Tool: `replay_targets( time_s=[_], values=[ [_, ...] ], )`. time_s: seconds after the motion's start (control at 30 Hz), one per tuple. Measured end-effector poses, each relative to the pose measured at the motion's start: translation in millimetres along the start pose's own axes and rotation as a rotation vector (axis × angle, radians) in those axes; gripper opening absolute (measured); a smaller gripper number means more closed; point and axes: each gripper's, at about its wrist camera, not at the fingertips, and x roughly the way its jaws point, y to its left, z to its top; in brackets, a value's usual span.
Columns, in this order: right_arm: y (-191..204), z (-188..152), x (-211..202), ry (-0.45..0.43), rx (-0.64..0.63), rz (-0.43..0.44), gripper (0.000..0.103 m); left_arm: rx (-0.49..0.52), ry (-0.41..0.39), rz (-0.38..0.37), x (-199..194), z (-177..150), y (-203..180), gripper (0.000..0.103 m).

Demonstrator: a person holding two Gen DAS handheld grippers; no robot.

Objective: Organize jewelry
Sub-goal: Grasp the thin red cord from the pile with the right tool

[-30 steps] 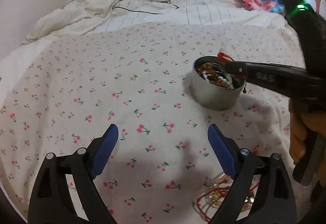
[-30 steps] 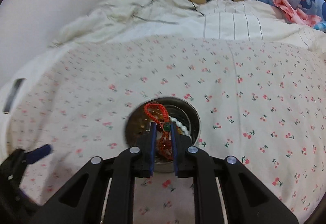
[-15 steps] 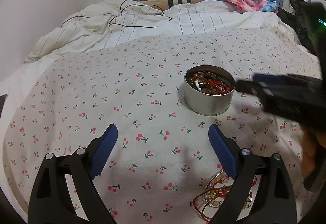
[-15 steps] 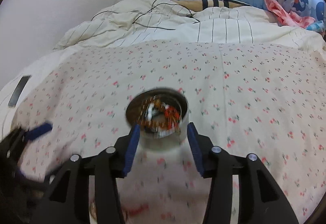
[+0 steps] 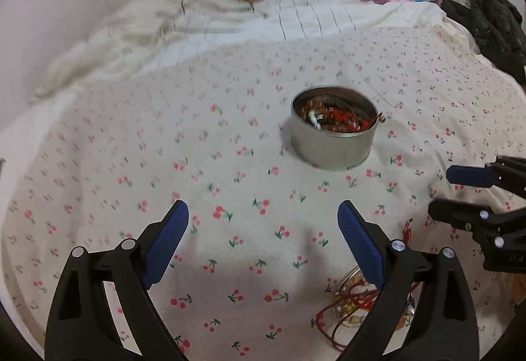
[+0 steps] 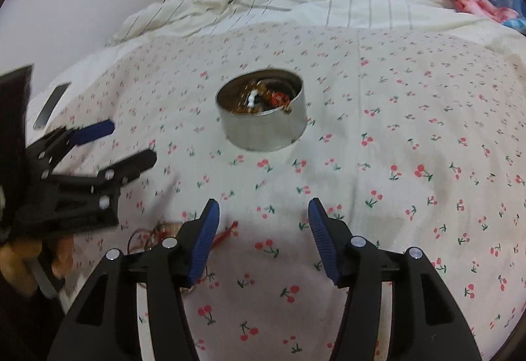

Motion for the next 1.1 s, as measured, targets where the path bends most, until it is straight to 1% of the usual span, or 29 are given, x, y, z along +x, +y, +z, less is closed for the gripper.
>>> replay_targets(
  time_s=[0.1,0.17,0.23,0.33,0.37,0.43,0.5,0.57,0.63,0.67,0.7,0.73,0.77,0.83,0.9,0.97,1.03,1.1],
  values=[
    [7.0,-3.8,2.2,0.031,-0.057,0.029,0.055,-0.119,0.048,-0.056,8.4,0.0,28.8,0.088],
    [18.2,-6.7,1.1,0.045,-0.121,0.072,0.055,-0.192,0.064,-0.082,12.6,-0.9,45.4,0.088],
    [28.9,-10.2,2.5,0.064,-0.169,0.096,0.055,-0.262,0.079,-0.102,17.2,-3.6,59.6,0.088],
    [38.8,-16.5,11.0,0.094,-0.215,0.076,0.055,-0.332,0.097,-0.127,22.2,-7.4,72.4,0.088],
    [40.3,-18.4,13.8,0.105,-0.224,0.069,0.055,-0.344,0.102,-0.137,23.3,-8.2,74.0,0.088],
    [38.5,-19.4,17.1,0.106,-0.202,0.064,0.055,-0.344,0.103,-0.138,24.3,-8.5,72.5,0.088],
    [30.5,-19.0,24.2,0.108,-0.121,0.073,0.055,-0.332,0.105,-0.135,24.6,-8.4,71.5,0.089],
    [28.2,-18.7,30.1,0.110,-0.090,0.090,0.054,-0.306,0.111,-0.134,25.6,-9.0,67.4,0.089],
    [29.6,-18.8,30.4,0.101,-0.087,0.107,0.036,-0.292,0.110,-0.130,25.4,-8.4,64.2,0.089],
    [31.6,-18.6,30.3,0.100,-0.093,0.127,0.012,-0.288,0.110,-0.129,25.0,-7.8,63.0,0.089],
    [32.4,-18.0,30.1,0.097,-0.094,0.130,0.007,-0.287,0.110,-0.129,24.9,-7.5,62.7,0.089],
    [32.8,-17.2,30.4,0.098,-0.095,0.134,0.004,-0.291,0.110,-0.129,23.9,-7.3,62.6,0.089],
    [32.5,-16.7,30.0,0.096,-0.092,0.152,0.004,-0.295,0.112,-0.130,24.1,-7.5,63.1,0.089],
    [28.3,-13.4,23.0,0.065,-0.062,0.180,0.004,-0.300,0.112,-0.131,23.8,-7.8,64.1,0.089],
    [20.5,-7.3,9.2,0.008,-0.022,0.211,0.004,-0.303,0.112,-0.129,24.1,-7.7,64.5,0.089],
    [6.6,1.2,-9.7,-0.071,0.031,0.233,0.004,-0.301,0.117,-0.131,25.1,-7.7,63.8,0.089],
    [-6.8,6.5,-23.5,-0.123,0.071,0.228,0.004,-0.290,0.123,-0.135,26.2,-7.7,61.1,0.089],
    [-21.4,10.4,-30.4,-0.146,0.111,0.208,0.004,-0.280,0.127,-0.136,27.3,-7.6,59.0,0.089]
  ],
)
